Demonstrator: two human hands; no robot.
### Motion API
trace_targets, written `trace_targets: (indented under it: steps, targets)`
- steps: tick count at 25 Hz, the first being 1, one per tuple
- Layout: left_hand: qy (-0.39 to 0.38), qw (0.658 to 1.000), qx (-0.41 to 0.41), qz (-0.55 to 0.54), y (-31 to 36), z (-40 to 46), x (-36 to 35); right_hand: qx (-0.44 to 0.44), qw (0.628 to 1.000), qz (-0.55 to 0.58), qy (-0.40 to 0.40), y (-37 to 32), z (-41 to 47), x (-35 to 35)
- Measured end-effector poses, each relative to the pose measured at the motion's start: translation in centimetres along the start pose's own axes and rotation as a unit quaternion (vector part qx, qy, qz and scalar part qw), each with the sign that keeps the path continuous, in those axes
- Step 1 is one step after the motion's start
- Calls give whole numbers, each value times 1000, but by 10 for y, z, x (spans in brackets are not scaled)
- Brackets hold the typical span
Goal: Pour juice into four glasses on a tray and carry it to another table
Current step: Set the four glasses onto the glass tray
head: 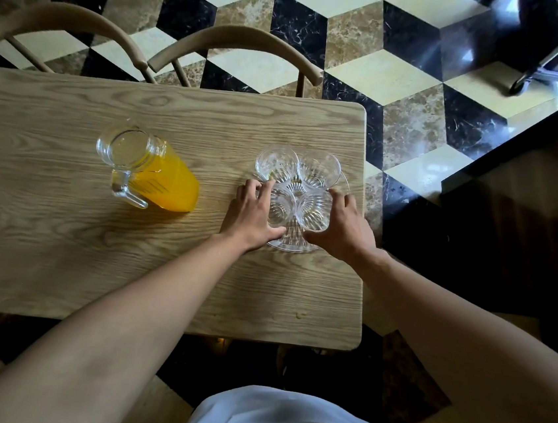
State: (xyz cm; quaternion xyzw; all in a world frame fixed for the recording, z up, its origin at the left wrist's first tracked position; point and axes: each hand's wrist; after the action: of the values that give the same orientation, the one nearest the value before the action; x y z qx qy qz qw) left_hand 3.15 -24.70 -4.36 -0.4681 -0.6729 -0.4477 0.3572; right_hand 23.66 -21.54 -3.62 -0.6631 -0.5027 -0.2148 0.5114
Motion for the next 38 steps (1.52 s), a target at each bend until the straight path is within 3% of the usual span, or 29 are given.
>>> trace_targets:
  steps: [24, 38]
  targets:
    - [0, 1000, 24, -17, -2, -19, 10, -28, 998, 43, -21, 7, -9, 8]
    - [72, 995, 75, -1, 15, -88, 32, 92, 995, 15, -18, -12, -36, 58]
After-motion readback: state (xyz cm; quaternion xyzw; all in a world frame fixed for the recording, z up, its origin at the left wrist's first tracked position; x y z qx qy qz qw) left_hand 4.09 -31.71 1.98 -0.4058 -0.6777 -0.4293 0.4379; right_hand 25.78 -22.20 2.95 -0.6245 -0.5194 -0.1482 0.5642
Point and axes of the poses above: each hand's wrist, its own z-axis towards the middle knuckle, its own x-axis out of the back of the hand, y = z × x, and after that the axes turned 7 degrees about z, right-handed
